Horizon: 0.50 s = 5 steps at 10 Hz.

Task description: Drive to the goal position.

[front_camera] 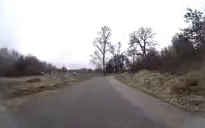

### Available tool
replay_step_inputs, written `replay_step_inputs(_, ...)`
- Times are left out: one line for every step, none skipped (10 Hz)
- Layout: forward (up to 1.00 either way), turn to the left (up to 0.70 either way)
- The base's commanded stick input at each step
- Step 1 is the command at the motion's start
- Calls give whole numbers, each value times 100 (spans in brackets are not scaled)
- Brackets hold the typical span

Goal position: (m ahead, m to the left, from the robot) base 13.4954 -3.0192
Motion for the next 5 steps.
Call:
replay_step_inputs(100,0)
replay_step_inputs(100,0)
replay_step_inputs(100,0)
replay_step_inputs(100,0)
replay_step_inputs(100,0)
